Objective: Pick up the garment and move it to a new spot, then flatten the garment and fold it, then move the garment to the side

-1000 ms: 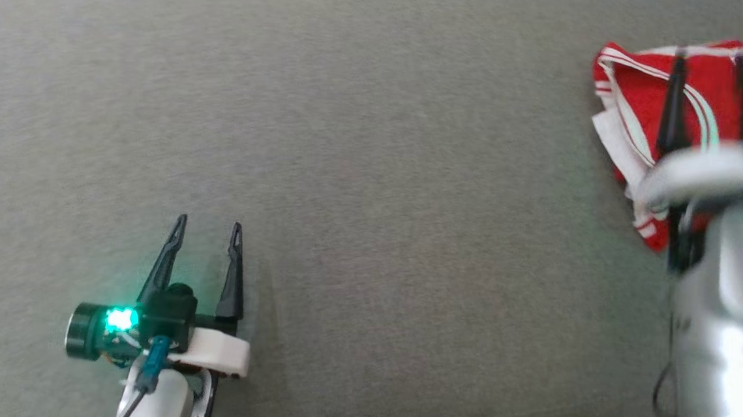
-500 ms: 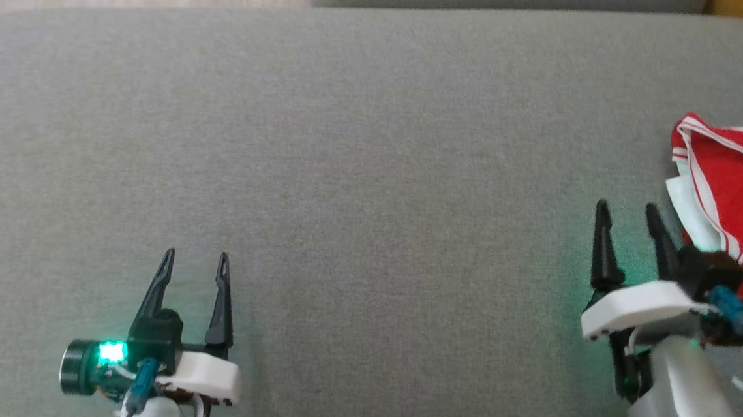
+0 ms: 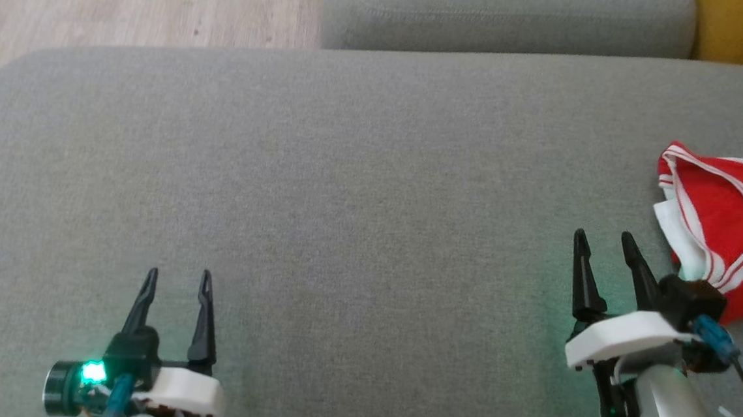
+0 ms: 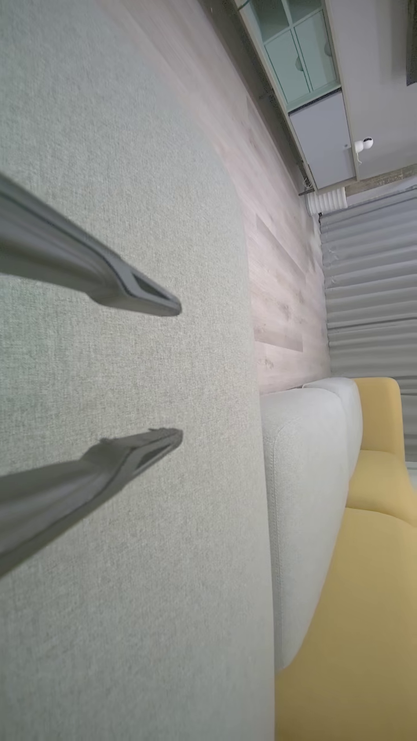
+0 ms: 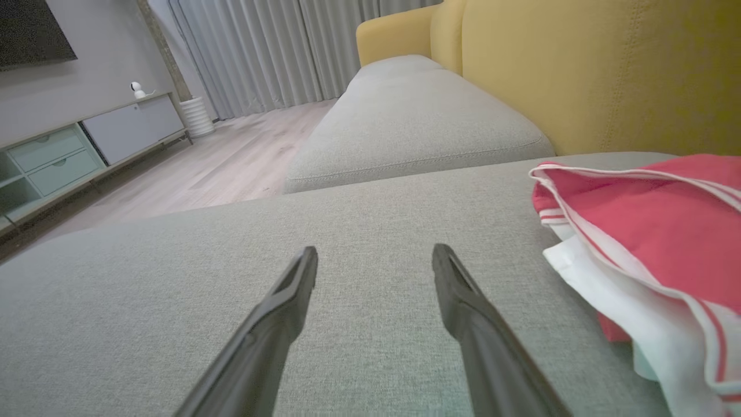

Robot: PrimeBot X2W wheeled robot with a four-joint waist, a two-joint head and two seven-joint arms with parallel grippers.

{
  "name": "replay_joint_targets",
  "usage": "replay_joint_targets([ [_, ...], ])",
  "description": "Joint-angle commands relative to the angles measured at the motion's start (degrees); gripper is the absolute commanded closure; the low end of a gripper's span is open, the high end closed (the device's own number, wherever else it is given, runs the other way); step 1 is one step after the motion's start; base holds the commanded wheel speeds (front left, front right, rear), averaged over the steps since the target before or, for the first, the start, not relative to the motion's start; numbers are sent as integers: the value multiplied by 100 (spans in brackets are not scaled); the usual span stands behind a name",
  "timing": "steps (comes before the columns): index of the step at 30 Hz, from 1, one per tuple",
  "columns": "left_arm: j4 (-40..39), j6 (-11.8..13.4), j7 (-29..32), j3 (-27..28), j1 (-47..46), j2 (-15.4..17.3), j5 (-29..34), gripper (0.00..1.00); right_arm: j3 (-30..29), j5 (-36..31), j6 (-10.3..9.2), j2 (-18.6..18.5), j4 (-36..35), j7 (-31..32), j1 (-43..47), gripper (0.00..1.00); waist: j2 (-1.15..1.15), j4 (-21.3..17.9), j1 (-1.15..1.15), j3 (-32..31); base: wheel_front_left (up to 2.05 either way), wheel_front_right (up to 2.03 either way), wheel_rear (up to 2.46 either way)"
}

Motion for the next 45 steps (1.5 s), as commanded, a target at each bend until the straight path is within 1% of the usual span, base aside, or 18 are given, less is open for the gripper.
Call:
replay_joint_targets([
  [1,-187,-17,-29,226,-60,29,-26,0,138,52,-4,-2,-206,-53,-68,0,0,-19,1,-71,0,0,0],
  [6,-177,-166,-29,392,99,15,-65,0,152,197,-4,-2,-267,-53,80,0,0,-58,1,-280,0,0,0],
  [7,-8,-186,2,189,253,-9,-46,100,-1,184,0,1,-92,1,204,100,0,-52,1,-272,0,0,0],
  [10,260,-180,10,180,404,-20,-43,100,1,180,0,22,170,8,377,100,0,-55,1,-285,0,0,0],
  [12,323,-191,47,213,420,-22,-122,100,-21,256,0,25,226,46,427,100,0,-57,1,-287,0,0,0],
  [42,8,-418,541,454,280,-21,-2247,100,-201,2185,-1,19,-305,536,530,100,0,-89,1,-302,0,0,0],
  [45,-12,-433,575,471,270,-21,-2388,100,-214,2313,-1,18,-339,569,536,100,0,-92,1,-302,0,0,0],
])
